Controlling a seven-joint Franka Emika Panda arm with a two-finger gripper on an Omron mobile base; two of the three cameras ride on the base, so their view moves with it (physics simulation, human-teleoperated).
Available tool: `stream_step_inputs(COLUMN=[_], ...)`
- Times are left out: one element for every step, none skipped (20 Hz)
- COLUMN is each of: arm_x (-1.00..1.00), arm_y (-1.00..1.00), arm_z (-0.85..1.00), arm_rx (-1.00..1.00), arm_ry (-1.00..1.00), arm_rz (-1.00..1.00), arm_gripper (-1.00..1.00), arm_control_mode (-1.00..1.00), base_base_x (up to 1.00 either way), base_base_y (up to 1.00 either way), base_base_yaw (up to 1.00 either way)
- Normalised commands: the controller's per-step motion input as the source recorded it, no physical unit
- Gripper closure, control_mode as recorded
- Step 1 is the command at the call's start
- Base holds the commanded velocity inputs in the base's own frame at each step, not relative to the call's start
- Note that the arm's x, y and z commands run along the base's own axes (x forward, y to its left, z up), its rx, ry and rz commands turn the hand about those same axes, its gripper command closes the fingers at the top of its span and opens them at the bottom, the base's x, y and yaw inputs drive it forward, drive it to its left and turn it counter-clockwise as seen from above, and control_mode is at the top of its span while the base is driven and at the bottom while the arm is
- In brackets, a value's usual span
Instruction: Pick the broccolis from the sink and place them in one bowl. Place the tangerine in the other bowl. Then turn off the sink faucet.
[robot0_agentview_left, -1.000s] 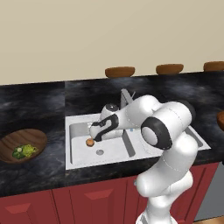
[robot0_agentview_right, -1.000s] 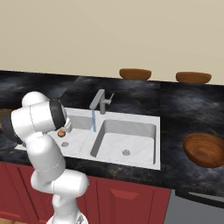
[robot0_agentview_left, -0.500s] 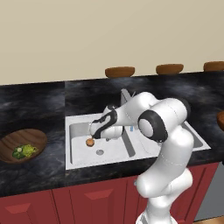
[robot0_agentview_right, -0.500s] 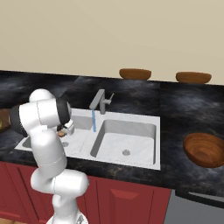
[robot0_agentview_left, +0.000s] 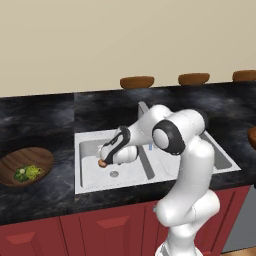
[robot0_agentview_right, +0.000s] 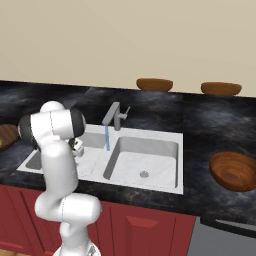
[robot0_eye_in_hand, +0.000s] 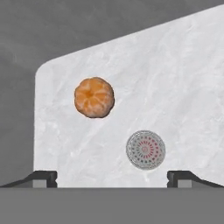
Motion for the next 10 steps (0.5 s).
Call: stream_step_inputs(arm_x=[0.35,0.34,0.33,0.34,0.35,0.35,0.31,0.26,0.26,0.26], arm_y=[0.03,0.06,0.09,0.09,0.12,0.17,0.24,0.29,0.29,0.26], arm_z=[-0.22,-0.26,-0.29,-0.29,-0.29,-0.26,-0.23,-0.21,-0.19,-0.18], arm_rx=[0.0,0.0,0.0,0.0,0.0,0.0,0.0,0.0,0.0,0.0], arm_ry=[0.0,0.0,0.0,0.0,0.0,0.0,0.0,0.0,0.0,0.0], arm_rz=[0.0,0.0,0.0,0.0,0.0,0.0,0.0,-0.01,-0.02,-0.02], arm_gripper=[-1.0,-1.0,-1.0,-1.0,-1.0,-1.0,-1.0,-1.0,-1.0,-1.0], arm_control_mode=[-1.0,-1.0,-1.0,-1.0,-1.0,-1.0,-1.0,-1.0,-1.0,-1.0], base_base_x=[0.0,0.0,0.0,0.0,0.0,0.0,0.0,0.0,0.0,0.0], base_base_y=[0.0,0.0,0.0,0.0,0.0,0.0,0.0,0.0,0.0,0.0], base_base_yaw=[0.0,0.0,0.0,0.0,0.0,0.0,0.0,0.0,0.0,0.0])
